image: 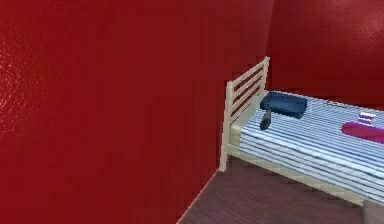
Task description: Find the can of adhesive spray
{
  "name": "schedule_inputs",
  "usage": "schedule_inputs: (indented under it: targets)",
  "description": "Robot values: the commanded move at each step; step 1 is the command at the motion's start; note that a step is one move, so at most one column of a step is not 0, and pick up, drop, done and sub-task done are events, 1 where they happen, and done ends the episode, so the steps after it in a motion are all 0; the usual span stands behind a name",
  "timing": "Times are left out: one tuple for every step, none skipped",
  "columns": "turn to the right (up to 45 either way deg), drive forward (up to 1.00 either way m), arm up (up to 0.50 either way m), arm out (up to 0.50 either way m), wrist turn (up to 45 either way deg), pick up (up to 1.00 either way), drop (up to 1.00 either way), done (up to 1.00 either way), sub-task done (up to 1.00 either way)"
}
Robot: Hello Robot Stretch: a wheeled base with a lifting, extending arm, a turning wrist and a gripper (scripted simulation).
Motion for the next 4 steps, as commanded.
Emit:
schedule_inputs:
  targets:
    - [45.0,0.00,0.00,0.00,0.0,0.00,0.00,0.00,0.00]
    - [45.0,0.00,0.00,0.00,0.0,0.00,0.00,0.00,0.00]
    - [-45.0,0.00,0.00,0.00,0.0,0.00,0.00,0.00,0.00]
    - [-24.0,0.00,0.00,0.00,0.0,0.00,0.00,0.00,0.00]
